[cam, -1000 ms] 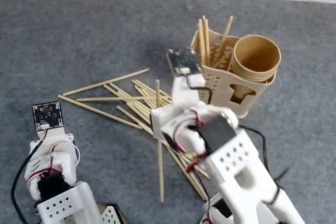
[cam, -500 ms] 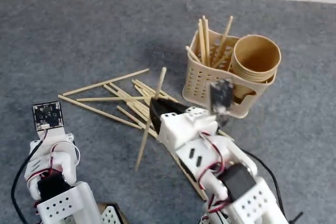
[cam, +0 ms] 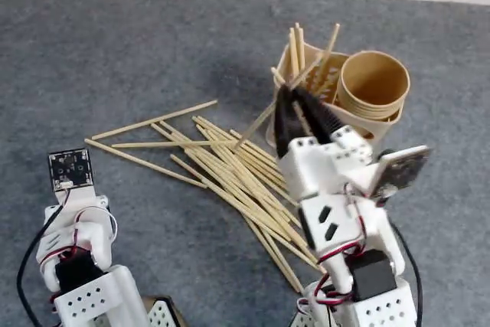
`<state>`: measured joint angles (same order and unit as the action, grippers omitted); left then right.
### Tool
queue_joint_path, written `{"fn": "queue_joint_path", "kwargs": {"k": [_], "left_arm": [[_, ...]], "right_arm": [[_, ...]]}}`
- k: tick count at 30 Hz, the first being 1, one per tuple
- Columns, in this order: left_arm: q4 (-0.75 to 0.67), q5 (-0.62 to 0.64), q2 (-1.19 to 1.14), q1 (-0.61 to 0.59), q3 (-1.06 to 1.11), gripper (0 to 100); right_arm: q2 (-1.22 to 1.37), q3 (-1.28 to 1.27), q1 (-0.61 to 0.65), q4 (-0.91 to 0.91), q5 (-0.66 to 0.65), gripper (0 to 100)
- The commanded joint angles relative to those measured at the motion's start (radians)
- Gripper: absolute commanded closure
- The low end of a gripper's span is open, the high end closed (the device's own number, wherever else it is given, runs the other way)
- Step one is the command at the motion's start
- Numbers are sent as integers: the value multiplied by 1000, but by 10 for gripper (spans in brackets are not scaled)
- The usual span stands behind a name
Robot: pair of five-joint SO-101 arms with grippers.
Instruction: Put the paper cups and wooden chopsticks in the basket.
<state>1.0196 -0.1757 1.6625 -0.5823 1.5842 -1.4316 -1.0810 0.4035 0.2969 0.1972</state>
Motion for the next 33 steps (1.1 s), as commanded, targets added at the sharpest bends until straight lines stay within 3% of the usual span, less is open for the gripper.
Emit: {"fn": "queue_joint_path", "kwargs": {"k": [1, 5, 13, 29, 33], "left_arm": [[-15, 6, 8, 16, -10, 891], [-15, 6, 8, 16, -10, 891], [-15, 6, 8, 16, -10, 891], [-15, 6, 8, 16, -10, 891], [-15, 6, 8, 16, -10, 891]], "right_arm": [[82, 119, -58, -85, -15, 995], [189, 194, -107, -183, -44, 995], [397, 277, -168, -383, -258, 995], [427, 199, -193, -381, -334, 987], [424, 125, -163, -381, -439, 902]]}}
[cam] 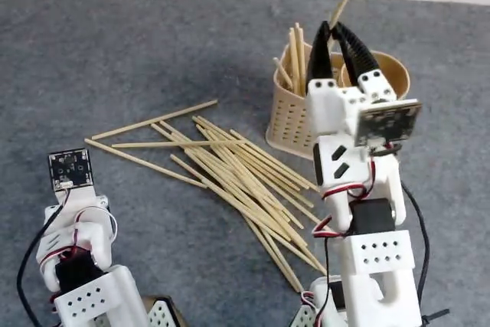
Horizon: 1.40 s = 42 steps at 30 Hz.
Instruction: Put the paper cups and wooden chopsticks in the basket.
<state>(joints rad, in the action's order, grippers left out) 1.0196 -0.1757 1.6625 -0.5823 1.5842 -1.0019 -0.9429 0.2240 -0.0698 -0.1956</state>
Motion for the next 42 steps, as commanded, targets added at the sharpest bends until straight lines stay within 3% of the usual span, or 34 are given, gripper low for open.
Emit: {"fn": "queue_joint_path", "kwargs": {"k": [1, 8, 14, 26, 30, 34, 42], "left_arm": [[-15, 6, 8, 18, -10, 891], [-15, 6, 8, 18, -10, 891], [-15, 6, 8, 18, -10, 891], [-17, 6, 8, 18, -10, 891], [-17, 6, 8, 18, -10, 891], [-17, 6, 8, 18, -10, 891], [-17, 6, 8, 18, -10, 891]], "right_arm": [[-8, -28, 19, -15, -44, 896], [-10, 64, 27, 240, -31, 898], [-10, 194, 30, 567, 155, 898], [-10, 231, 305, 1064, 160, 898], [-4, 225, 412, 1145, 152, 898], [1, 208, 504, 1188, 61, 915], [31, 110, 555, 1191, 35, 919]]}}
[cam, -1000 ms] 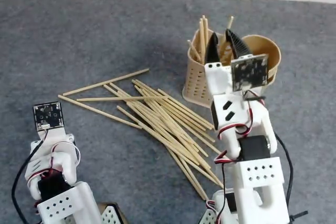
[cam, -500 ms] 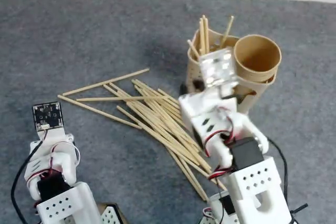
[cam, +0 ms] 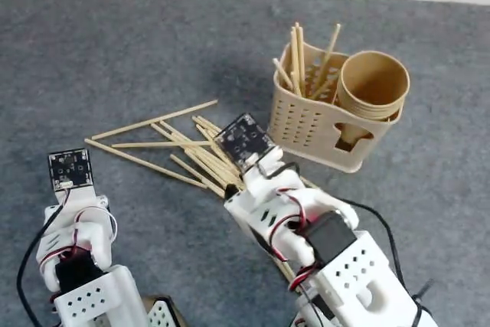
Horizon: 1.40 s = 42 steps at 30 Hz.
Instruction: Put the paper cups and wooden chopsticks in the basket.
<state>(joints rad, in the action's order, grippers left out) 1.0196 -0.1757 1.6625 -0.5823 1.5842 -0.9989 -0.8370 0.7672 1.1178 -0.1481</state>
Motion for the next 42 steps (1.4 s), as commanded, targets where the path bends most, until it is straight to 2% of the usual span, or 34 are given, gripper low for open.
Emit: {"fn": "queue_joint_path", "kwargs": {"k": [1, 5, 10, 26, 42], "left_arm": [[-17, 6, 8, 18, -10, 891], [-15, 6, 8, 18, -10, 891], [-14, 6, 8, 16, -10, 891], [-14, 6, 8, 16, -10, 891], [-14, 6, 8, 16, -10, 891]], "right_arm": [[48, 5, 13, 4, -12, 919], [180, 5, 15, -8, -8, 919], [335, -2, 15, -120, -8, 919], [654, -4, 10, -283, -12, 919], [745, -1, 10, -285, -14, 922]]}}
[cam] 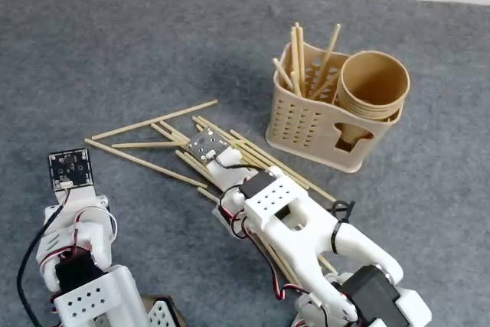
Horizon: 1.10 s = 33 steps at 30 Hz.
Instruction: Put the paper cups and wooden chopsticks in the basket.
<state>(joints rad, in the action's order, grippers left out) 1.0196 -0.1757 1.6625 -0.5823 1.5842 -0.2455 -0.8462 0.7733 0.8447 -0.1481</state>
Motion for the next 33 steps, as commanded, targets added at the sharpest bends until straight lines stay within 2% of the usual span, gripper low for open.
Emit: {"fn": "queue_joint_path", "kwargs": {"k": [1, 16, 21, 33], "left_arm": [[-14, 6, 8, 16, -10, 891], [-14, 6, 8, 16, -10, 891], [-14, 6, 8, 16, -10, 891], [-14, 6, 8, 16, -10, 891]], "right_arm": [[-8, 8, 4, -12, -14, 922], [-8, 5, 10, -12, -14, 926], [-8, 5, 10, -12, -46, 995], [-84, 13, 10, 68, -64, 988]]}}
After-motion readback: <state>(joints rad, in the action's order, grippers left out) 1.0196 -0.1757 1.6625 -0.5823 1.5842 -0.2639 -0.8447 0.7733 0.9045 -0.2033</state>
